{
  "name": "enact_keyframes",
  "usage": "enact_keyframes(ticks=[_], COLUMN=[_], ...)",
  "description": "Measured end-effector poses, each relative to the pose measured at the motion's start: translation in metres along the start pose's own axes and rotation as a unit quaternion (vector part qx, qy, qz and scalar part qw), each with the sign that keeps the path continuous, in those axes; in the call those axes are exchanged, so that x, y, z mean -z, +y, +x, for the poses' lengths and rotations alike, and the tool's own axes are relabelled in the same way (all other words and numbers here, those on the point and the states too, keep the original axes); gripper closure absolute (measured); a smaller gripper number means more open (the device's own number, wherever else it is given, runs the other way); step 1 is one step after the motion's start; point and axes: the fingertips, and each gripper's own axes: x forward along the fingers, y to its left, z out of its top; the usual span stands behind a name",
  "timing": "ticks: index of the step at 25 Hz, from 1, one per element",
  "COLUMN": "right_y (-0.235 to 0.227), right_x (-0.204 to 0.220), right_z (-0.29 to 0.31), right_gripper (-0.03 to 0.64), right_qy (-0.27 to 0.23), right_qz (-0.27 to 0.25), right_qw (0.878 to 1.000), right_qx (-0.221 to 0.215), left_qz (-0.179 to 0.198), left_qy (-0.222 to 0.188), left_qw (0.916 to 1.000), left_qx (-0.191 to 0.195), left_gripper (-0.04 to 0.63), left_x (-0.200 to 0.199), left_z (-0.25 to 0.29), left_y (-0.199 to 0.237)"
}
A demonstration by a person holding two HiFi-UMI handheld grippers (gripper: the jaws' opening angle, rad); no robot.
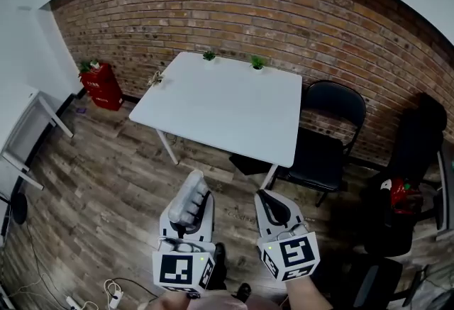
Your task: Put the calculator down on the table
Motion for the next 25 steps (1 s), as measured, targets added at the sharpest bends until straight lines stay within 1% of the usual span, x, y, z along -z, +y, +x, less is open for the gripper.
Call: enact_keyframes(ticks=[5, 10, 13, 17, 25], right_y=[-0.004, -0.006, -0.010, -0.016, -0.045], right_x=[-0.029, -0.056, -0.066, -0.072, -0.060], right_z=[0.065, 0.108, 0.123, 0.142, 0.161], right_gripper=[0.607, 0.611, 0.612, 0.612, 0.612], right_qy=[-0.008, -0.021, -0.022, -0.017, -0.006], right_qz=[-0.005, -0.017, -0.024, -0.032, -0.016], right_qw=[1.000, 0.999, 0.999, 0.999, 0.998], right_qx=[0.010, 0.025, 0.035, 0.038, 0.055], left_qz=[0.001, 0.004, 0.004, -0.007, -0.017], left_qy=[-0.012, -0.024, -0.026, -0.020, 0.011], left_qw=[0.9999, 0.9995, 0.9993, 0.9992, 0.9988], left_qx=[0.006, 0.018, 0.027, 0.034, 0.045], left_gripper=[0.459, 0.459, 0.459, 0.459, 0.459], left_x=[-0.017, -0.034, -0.038, -0.033, -0.009], left_z=[0.049, 0.085, 0.101, 0.119, 0.149], left_y=[0.049, 0.085, 0.096, 0.104, 0.105])
